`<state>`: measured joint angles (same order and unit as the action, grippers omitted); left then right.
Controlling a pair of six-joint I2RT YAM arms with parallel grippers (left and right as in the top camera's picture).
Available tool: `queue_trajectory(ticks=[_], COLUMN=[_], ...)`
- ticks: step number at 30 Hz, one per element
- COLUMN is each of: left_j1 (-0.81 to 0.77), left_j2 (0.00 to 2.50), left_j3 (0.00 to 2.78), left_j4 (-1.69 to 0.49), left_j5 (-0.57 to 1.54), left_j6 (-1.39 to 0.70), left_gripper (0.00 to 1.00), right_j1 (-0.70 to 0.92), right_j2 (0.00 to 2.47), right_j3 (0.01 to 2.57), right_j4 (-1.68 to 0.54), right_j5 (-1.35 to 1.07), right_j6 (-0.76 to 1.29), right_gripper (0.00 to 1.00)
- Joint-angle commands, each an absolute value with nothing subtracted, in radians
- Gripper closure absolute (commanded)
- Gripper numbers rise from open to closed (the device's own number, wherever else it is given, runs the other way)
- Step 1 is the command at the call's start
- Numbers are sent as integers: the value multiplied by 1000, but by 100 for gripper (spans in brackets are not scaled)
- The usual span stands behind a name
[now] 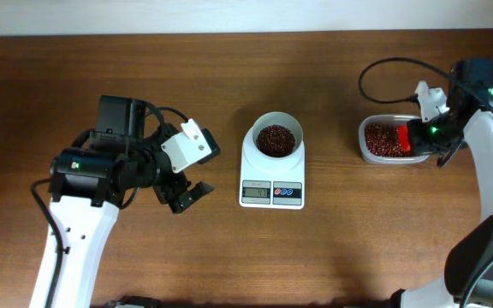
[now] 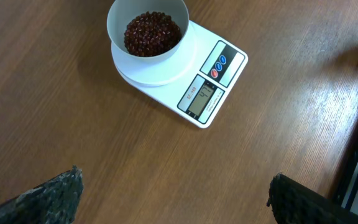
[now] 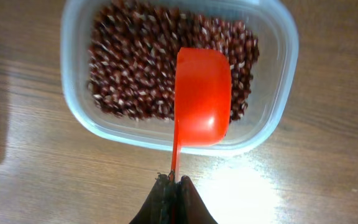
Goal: Scoop and weigh 50g on scale
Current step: 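Return the scoop to the bean tub and scoop a small amount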
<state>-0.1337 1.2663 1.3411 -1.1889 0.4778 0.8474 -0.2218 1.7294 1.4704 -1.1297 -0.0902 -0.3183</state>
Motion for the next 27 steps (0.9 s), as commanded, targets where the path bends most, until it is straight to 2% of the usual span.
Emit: queue_trajectory(ticks=[1, 8, 13, 19, 27], left_j1=[-135, -135, -135, -135, -135], left_j2=[1263, 1263, 1263, 1263, 1263], left_j3=[1345, 1345, 1345, 1345, 1345], left_j4=[-1190, -1190, -1190, -1190, -1190], left_j5=[481, 481, 481, 481, 481], left_j6=[842, 842, 842, 842, 842], left_gripper=[1, 1, 1, 1, 1], right_j1=[-237, -237, -236, -241, -399], right_j2=[1733, 1824, 1824, 1824, 1824], right_j3=[1462, 1462, 1462, 1462, 1462], right_j4=[-1111, -1098, -1133, -1161, -1156], right_j5=[-62, -37, -213, -271, -530], right_j6=[-326, -325, -325, -325, -295], right_gripper=[96, 96, 96, 96, 96])
